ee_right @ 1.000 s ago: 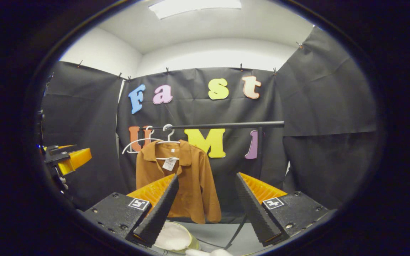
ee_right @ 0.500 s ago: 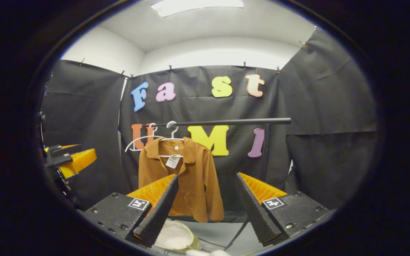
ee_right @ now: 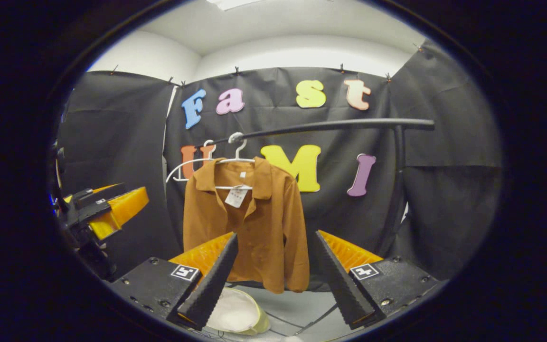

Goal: Grasp the clothes on the hanger with both hands and then place them into the laundry hamper below.

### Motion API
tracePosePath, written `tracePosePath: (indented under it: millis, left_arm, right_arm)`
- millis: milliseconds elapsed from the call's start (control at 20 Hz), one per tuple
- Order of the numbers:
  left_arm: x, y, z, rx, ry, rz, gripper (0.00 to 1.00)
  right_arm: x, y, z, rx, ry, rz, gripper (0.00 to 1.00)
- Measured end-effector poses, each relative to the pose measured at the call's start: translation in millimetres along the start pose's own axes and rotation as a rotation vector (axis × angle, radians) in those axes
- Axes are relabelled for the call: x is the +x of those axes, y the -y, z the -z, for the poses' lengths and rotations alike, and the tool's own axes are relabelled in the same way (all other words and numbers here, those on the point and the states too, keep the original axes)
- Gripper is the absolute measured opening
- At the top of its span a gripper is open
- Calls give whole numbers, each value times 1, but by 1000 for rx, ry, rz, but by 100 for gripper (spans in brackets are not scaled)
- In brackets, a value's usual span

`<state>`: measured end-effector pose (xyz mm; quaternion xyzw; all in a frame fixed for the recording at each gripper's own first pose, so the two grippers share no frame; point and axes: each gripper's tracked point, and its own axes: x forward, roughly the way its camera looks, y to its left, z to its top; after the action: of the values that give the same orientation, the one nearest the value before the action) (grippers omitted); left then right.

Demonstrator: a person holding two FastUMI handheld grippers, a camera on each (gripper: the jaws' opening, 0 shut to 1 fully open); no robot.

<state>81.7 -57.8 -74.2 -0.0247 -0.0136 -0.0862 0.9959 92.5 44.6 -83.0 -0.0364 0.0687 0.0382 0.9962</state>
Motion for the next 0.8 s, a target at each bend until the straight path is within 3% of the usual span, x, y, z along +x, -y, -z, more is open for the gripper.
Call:
tracePosePath:
  millis: [250, 500, 550, 700, 800]
  left_arm:
    - [79, 23, 41, -3, -32, 10, 100]
    - [136, 19, 59, -2, -29, -26, 95]
    - [145, 16, 64, 7, -27, -31, 99]
    - [173, 17, 75, 13, -30, -26, 99]
    - [187, 19, 79, -9, -25, -31, 100]
  right_arm:
    - [55, 14, 9, -13, -21, -29, 99]
    - [138, 7, 13, 7, -29, -79, 100]
    - [157, 3, 13, 26, -35, -91, 99]
    - [212, -18, 8, 79, -48, -163, 84]
    - [244, -27, 6, 105, -64, -192, 81]
